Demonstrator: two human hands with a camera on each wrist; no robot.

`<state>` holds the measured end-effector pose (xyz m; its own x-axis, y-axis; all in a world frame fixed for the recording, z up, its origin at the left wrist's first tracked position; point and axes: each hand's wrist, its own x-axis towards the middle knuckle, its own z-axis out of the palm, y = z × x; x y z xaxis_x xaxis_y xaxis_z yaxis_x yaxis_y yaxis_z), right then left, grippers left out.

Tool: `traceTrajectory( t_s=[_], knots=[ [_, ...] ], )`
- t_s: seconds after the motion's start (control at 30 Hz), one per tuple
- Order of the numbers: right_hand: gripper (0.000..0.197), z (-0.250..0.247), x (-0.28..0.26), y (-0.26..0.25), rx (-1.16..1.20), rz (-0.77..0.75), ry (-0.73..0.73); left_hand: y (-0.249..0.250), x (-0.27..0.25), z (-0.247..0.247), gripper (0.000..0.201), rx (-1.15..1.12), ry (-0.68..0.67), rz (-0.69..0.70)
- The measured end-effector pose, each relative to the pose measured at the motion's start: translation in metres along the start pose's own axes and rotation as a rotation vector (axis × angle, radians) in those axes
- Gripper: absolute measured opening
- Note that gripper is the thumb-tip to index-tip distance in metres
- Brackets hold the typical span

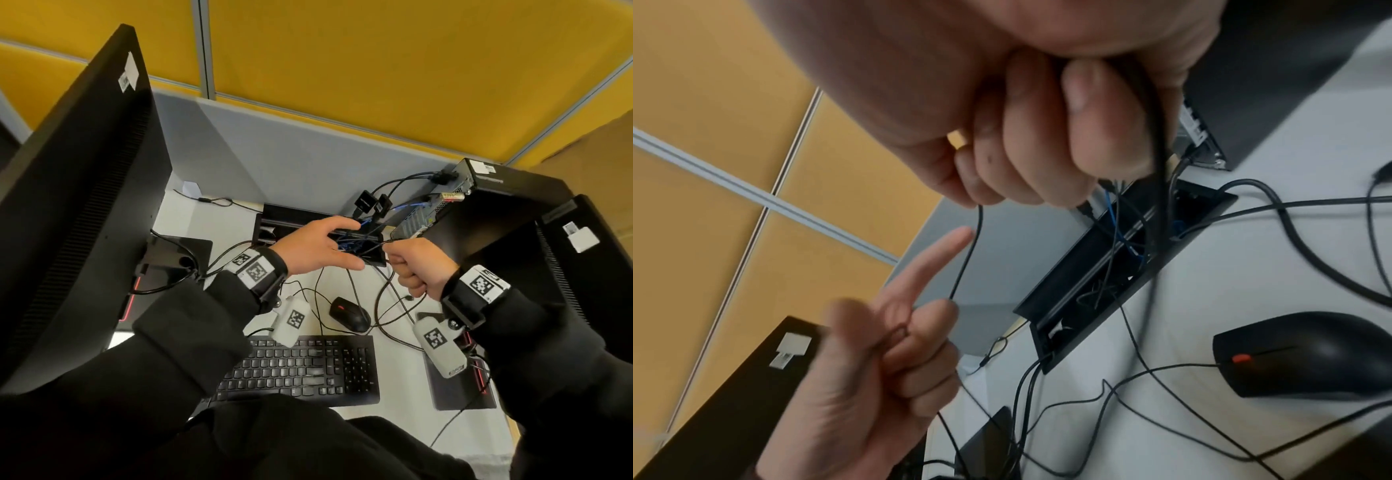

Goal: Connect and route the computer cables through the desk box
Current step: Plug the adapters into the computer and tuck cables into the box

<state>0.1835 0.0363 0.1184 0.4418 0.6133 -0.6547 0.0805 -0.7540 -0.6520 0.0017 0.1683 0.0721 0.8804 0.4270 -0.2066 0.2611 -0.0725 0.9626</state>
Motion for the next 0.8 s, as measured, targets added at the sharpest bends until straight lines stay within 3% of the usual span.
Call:
traceTrajectory(
  t_s=[0.1, 0.17, 0.27, 0.37, 0.47, 0.6, 0.8],
  knots=[
    [0.048, -0.016, -0.003, 0.011, 0.125, -0.008, 0.031, -0.009, -0.002, -0.020, 0.031, -0.088, -0.046, -0.009],
    [0.052, -0.033, -0.004, 0.019, 0.312, -0.026, 0.011, -0.024, -0.002, -0.037, 0.011, -0.045, 0.025, -0.060],
    [0.042, -0.055, -0.003, 0.028, 0.759, -0.112, -0.012, -0.053, -0.008, -0.052, 0.027, -0.134, 0.146, -0.198],
    [0.017, -0.069, 0.003, 0.033, 0.955, -0.212, -0.096, -0.076, -0.017, -0.052, 0.030, -0.128, 0.088, -0.351],
    [0.024, -0.068, 0.010, 0.039, 0.960, -0.186, -0.232, -0.091, -0.018, -0.040, 0.028, -0.021, 0.036, -0.477],
    [0.043, -0.061, 0.021, 0.040, 0.996, -0.126, -0.091, -0.091, -0.019, -0.034, 0.029, 0.128, 0.152, -0.616],
    [0.032, -0.042, 0.028, 0.041, 0.601, -0.031, -0.003, -0.059, -0.006, -0.037, 0.027, 0.366, 0.310, -0.483]
  ],
)
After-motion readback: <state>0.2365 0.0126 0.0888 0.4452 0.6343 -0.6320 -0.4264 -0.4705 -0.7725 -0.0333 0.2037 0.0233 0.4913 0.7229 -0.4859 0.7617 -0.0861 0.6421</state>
